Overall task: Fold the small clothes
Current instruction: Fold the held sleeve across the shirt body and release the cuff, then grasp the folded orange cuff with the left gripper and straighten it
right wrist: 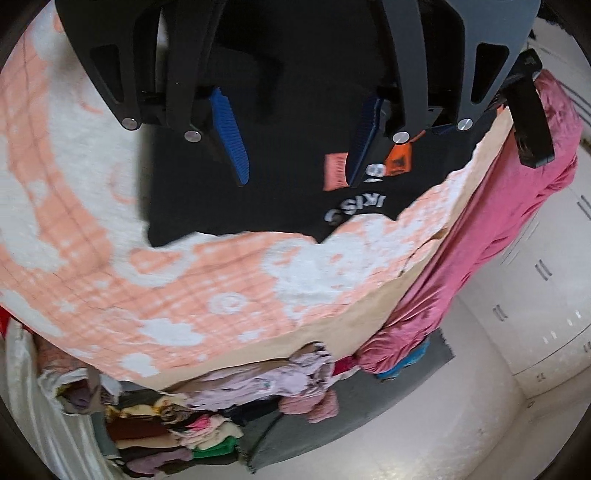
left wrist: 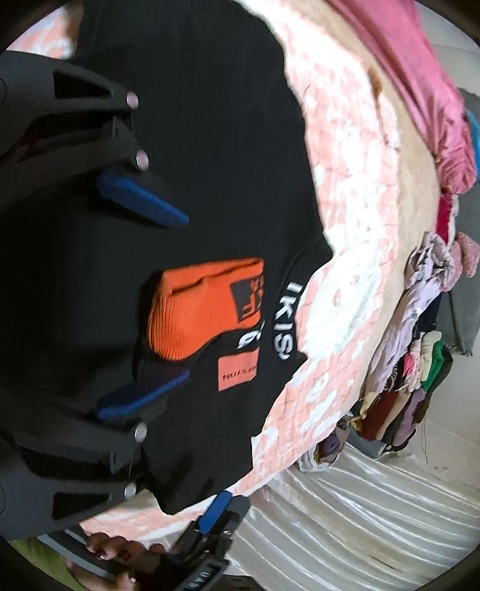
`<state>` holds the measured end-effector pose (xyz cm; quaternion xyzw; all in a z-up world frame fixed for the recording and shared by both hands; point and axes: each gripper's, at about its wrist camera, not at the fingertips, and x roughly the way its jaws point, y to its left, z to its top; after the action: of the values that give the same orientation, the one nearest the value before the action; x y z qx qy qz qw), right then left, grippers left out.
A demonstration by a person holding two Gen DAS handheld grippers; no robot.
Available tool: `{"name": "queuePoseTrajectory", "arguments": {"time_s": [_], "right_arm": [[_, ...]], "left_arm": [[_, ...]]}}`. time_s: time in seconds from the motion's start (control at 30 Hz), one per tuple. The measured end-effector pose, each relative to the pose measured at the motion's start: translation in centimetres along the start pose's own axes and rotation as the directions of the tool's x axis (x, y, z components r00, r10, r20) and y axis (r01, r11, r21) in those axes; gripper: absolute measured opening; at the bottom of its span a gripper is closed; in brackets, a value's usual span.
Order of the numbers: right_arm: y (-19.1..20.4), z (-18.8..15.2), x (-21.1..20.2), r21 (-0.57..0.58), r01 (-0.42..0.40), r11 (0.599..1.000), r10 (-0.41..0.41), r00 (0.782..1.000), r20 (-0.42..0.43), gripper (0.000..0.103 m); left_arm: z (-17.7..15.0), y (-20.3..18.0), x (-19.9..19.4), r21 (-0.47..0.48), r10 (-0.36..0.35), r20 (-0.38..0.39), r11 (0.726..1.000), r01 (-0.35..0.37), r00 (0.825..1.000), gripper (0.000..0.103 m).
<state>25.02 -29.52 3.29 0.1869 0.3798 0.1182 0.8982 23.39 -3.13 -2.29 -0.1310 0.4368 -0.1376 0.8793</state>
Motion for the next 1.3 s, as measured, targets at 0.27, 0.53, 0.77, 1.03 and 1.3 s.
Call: {"name": "queuePoseTrajectory", "arguments": {"time_s": [0.27,0.53,0.77,1.03,1.3], "right_arm": [[-2.2,-2.0,-2.4,0.014,0.057,0.998,-0.058,0.997,0.060,0.056],[-2.3,-2.2,-2.7,0.018,0.087,0.996,-0.088,0.993,0.075,0.056],[-1.9,-2.4,-1.9,-0.005,0.130,0.991,-0.130,0.990,0.060,0.056],[0.1,-3.3,0.4,-0.114,0.199,0.973,-0.199,0.980,0.010,0.056],[2.4,-4.0,2.3,-0.234,0.184,0.955,-0.194,0.981,-0.020,0.056]], "left_arm": [[-0.2,-0.1,2.3,-0.071,-0.050,-0.008,0.996,0.050,0.999,0.048],[1.0,1.0,-0.6,-0.074,-0.094,0.095,0.992,0.102,0.991,0.006],[1.7,3.6,-4.8,-0.063,0.001,0.170,0.998,0.010,0.985,0.006],[0.7,5.8,-3.6,-0.085,0.058,0.081,0.995,-0.051,0.995,0.007],[0.2,6.0,-3.6,-0.061,0.095,0.071,0.994,-0.091,0.993,0.009]]}}
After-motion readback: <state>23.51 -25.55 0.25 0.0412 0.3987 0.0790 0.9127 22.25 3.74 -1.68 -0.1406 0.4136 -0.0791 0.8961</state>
